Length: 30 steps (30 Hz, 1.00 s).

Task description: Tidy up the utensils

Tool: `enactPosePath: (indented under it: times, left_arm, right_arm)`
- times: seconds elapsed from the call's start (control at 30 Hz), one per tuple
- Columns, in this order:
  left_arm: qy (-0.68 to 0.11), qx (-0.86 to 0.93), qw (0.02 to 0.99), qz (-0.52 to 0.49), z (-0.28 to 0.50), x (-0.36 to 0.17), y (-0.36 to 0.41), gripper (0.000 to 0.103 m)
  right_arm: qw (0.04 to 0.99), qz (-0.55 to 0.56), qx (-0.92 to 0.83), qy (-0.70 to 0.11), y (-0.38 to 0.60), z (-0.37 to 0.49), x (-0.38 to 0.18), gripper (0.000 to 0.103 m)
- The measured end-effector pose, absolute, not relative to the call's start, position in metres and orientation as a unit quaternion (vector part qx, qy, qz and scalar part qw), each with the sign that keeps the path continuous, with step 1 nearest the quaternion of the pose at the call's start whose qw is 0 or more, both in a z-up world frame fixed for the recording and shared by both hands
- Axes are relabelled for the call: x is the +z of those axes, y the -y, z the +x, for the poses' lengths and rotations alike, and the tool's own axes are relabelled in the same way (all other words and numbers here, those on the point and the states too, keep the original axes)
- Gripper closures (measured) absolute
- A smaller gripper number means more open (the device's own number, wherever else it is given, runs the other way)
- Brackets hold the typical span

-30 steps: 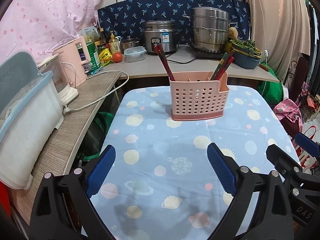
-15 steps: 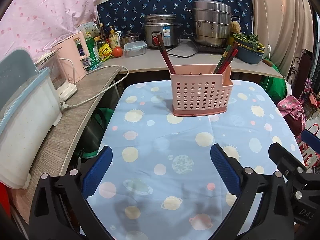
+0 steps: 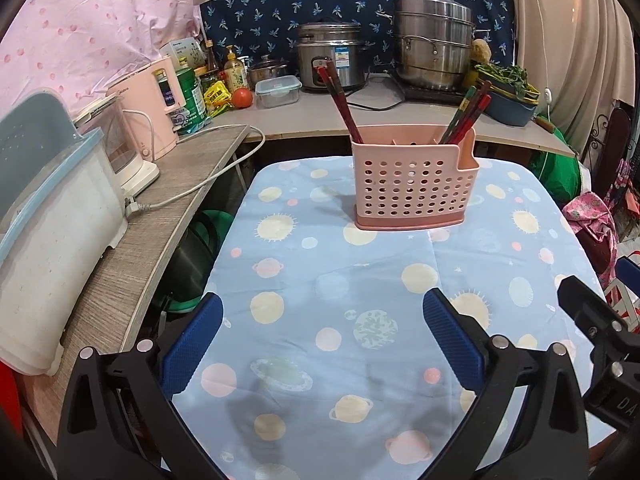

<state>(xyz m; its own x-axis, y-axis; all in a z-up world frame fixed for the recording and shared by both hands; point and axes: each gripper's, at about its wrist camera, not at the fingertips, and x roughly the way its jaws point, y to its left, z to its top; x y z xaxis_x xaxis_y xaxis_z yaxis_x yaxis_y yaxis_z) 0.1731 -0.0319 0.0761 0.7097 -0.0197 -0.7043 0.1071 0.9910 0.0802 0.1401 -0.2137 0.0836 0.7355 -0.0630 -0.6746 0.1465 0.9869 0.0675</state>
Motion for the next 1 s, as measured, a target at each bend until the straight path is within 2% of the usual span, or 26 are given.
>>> enactPosePath:
  times: [1.0]
  left_arm:
    - [-0.380,-0.027,0.923,0.058,0.1752,0.0746,0.0278,0.007]
  right_arm:
    - [0.928,0.065,-0.061,-0.361,0.2195,0.1404,0.0775,0.006]
